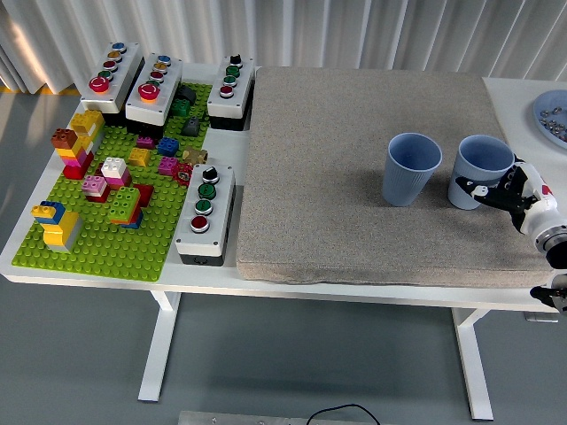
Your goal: Pick cup pour cup place
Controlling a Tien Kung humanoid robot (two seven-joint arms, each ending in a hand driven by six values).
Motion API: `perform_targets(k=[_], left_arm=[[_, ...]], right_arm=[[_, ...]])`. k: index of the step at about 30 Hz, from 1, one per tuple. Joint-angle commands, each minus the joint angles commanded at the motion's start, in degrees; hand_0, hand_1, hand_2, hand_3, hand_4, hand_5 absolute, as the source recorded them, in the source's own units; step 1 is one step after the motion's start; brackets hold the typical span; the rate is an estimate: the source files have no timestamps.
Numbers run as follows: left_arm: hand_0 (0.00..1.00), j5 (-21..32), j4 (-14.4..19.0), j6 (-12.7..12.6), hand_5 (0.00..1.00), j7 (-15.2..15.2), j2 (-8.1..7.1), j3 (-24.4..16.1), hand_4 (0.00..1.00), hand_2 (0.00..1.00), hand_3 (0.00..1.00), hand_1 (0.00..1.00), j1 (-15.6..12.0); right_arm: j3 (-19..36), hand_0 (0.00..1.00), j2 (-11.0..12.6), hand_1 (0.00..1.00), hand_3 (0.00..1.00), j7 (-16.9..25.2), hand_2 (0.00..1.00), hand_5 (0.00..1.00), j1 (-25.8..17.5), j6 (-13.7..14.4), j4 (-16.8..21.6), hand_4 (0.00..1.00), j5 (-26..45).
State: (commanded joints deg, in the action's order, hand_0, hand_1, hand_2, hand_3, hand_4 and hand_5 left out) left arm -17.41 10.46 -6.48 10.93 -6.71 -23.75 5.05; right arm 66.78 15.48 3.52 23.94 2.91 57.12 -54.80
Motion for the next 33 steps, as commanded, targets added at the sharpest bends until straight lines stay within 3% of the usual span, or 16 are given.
perform_targets(k=[33], left_arm=[[0.728,0.3,0.02,0.04,0.954,-0.07,-0.1,0.12,0.506,0.824,0.69,0.78,-0.63]], right_arm=[[1.87,0.922,0.99,0.875,0.956,-4.01,0.961,0.232,-1.35,-3.66,3.11,0.841,-3.07]])
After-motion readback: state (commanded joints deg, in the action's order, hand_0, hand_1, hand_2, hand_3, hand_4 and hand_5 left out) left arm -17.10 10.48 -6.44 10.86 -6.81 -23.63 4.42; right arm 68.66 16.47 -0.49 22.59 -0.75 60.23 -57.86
